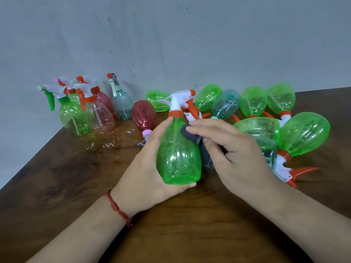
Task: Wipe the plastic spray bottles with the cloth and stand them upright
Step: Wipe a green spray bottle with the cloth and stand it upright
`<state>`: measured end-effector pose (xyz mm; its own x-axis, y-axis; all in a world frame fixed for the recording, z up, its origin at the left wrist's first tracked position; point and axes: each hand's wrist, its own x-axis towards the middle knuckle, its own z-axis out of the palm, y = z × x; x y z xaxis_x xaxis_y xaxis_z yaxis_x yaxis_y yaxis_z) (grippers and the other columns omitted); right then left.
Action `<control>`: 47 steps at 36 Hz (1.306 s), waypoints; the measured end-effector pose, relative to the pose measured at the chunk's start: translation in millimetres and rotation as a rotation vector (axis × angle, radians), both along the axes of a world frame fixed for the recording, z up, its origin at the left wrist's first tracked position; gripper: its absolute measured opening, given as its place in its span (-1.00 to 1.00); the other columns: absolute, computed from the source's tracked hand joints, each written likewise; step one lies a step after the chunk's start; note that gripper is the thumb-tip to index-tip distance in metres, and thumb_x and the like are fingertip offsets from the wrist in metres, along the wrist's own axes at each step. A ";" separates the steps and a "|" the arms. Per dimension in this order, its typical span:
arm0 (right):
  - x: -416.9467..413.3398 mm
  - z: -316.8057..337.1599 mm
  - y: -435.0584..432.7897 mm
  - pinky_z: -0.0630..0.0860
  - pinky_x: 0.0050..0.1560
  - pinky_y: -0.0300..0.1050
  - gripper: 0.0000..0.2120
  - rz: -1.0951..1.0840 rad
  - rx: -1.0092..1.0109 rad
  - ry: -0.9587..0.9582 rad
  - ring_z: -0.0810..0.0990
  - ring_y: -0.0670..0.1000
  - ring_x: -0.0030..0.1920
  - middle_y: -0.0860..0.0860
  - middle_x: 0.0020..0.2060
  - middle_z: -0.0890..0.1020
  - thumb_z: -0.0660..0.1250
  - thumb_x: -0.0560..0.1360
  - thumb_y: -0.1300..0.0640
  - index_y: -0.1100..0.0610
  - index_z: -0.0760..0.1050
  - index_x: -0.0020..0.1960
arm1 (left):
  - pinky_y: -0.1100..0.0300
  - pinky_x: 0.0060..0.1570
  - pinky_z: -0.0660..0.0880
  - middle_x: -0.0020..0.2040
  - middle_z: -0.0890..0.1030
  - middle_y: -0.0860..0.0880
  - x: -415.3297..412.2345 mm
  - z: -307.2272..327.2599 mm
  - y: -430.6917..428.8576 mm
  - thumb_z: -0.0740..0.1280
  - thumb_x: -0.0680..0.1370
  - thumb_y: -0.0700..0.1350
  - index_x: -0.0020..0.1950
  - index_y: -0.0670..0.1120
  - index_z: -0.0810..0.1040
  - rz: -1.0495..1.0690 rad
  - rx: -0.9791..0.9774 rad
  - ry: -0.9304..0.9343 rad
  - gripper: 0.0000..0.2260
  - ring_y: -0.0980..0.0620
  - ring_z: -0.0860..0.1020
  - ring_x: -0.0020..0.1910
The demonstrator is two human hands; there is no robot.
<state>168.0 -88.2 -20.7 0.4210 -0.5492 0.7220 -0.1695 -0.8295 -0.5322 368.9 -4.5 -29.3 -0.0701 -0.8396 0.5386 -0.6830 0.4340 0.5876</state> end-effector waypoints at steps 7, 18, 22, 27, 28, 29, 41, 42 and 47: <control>0.4 -0.5 -4.8 0.47 0.35 -0.27 -0.64 -0.028 0.059 -0.040 0.62 -0.11 0.32 -0.09 0.26 0.68 0.28 0.65 0.44 0.13 0.70 0.27 | 0.26 0.55 0.29 0.60 0.39 0.05 1.8 -3.4 -1.1 0.74 0.35 -0.03 0.67 -0.12 0.24 -0.049 0.006 -0.141 0.03 0.06 0.40 0.59; -3.0 -0.7 -1.6 0.56 0.34 -0.04 -0.65 0.015 -0.114 0.073 0.63 -0.04 0.30 -0.05 0.29 0.66 0.28 0.65 0.40 0.10 0.72 0.26 | 0.00 0.60 0.32 0.56 0.38 -0.12 3.1 -6.6 -6.9 0.70 0.42 -0.05 0.66 -0.21 0.25 0.028 -0.084 -0.237 -0.04 -0.08 0.34 0.62; -3.4 -2.1 -1.6 0.55 0.30 0.08 -0.67 0.046 -0.194 0.117 0.63 0.02 0.28 -0.03 0.26 0.68 0.30 0.65 0.39 0.12 0.73 0.24 | 0.25 0.57 0.27 0.53 0.37 0.15 0.5 -10.0 -2.0 0.73 0.31 0.04 0.66 -0.08 0.29 0.067 -0.047 -0.116 0.03 0.04 0.35 0.58; -6.4 0.5 -0.7 0.55 0.24 -0.01 -0.64 0.080 -0.275 0.188 0.64 0.05 0.21 -0.05 0.26 0.68 0.30 0.63 0.40 0.08 0.74 0.23 | 0.44 0.41 0.32 0.47 0.43 0.17 1.1 -8.0 -0.1 0.76 0.26 0.02 0.65 0.09 0.29 0.135 0.018 0.021 0.05 0.12 0.44 0.49; -6.4 0.6 -0.9 0.55 0.23 -0.01 -0.64 0.095 -0.291 0.205 0.64 0.07 0.20 -0.06 0.26 0.68 0.31 0.63 0.41 0.07 0.74 0.23 | 0.46 0.38 0.34 0.48 0.44 0.16 1.7 -7.3 -0.1 0.76 0.26 0.01 0.65 0.13 0.29 0.150 0.029 0.045 0.05 0.15 0.45 0.48; -6.3 0.3 -0.9 0.54 0.23 0.00 -0.64 0.114 -0.303 0.220 0.64 0.08 0.19 -0.06 0.26 0.68 0.32 0.63 0.41 0.07 0.74 0.23 | 0.47 0.36 0.36 0.49 0.44 0.16 2.2 -6.7 0.1 0.77 0.26 0.01 0.64 0.17 0.29 0.166 0.040 0.066 0.05 0.19 0.46 0.47; -5.1 -2.2 0.8 0.55 0.22 0.01 -0.63 0.150 -0.348 0.232 0.64 0.13 0.20 -0.04 0.28 0.68 0.33 0.60 0.44 0.10 0.72 0.26 | 0.33 0.37 0.46 0.48 0.47 0.20 4.7 -3.3 0.0 0.76 0.27 0.01 0.62 0.19 0.30 0.182 0.051 0.165 0.02 0.16 0.50 0.45; -4.4 -2.1 1.1 0.53 0.25 -0.01 -0.63 0.124 -0.338 0.226 0.63 0.12 0.20 -0.04 0.29 0.67 0.33 0.61 0.42 0.09 0.72 0.27 | 0.31 0.42 0.43 0.51 0.44 0.16 5.6 -3.3 -0.3 0.75 0.28 0.01 0.64 0.15 0.28 0.167 0.034 0.122 0.03 0.13 0.47 0.49; -1.6 -1.6 3.4 0.52 0.34 -0.06 -0.65 0.023 -0.194 0.099 0.61 -0.03 0.31 -0.07 0.31 0.66 0.29 0.66 0.38 0.08 0.71 0.28 | 0.24 0.54 0.32 0.53 0.38 0.05 3.6 -4.1 -0.5 0.72 0.32 0.04 0.65 -0.08 0.29 0.074 -0.074 -0.061 0.01 0.00 0.40 0.56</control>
